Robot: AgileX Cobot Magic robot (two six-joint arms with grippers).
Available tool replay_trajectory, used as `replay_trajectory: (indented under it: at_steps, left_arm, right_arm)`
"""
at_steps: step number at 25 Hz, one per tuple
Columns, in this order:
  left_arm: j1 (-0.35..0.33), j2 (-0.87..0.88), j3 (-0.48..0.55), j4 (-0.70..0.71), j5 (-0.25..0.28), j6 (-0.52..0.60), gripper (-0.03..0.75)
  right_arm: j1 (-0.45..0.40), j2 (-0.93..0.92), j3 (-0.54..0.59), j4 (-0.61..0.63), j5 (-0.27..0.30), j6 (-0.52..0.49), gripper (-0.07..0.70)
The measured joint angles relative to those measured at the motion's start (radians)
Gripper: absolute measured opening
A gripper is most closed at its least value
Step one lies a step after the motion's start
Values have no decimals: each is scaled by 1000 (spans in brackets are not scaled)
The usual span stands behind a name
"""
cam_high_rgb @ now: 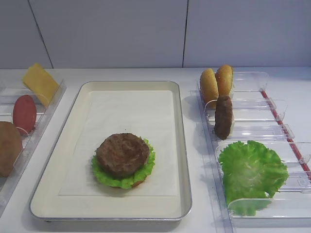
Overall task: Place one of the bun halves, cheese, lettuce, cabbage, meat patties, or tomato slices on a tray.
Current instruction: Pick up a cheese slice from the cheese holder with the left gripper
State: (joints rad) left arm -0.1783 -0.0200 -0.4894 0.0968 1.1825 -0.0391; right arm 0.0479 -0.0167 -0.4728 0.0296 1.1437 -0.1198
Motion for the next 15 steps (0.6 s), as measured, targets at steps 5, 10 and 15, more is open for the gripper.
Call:
replay_trajectory:
  at_steps: [5,10,15]
  left_arm:
    - [0,0,0,0,0,0,384]
    - [0,0,0,0,0,0,384]
    - [0,0,0,0,0,0,384]
  right_arm:
    - [0,0,0,0,0,0,523]
    - [0,0,0,0,0,0,523]
    - [0,0,0,0,0,0,523]
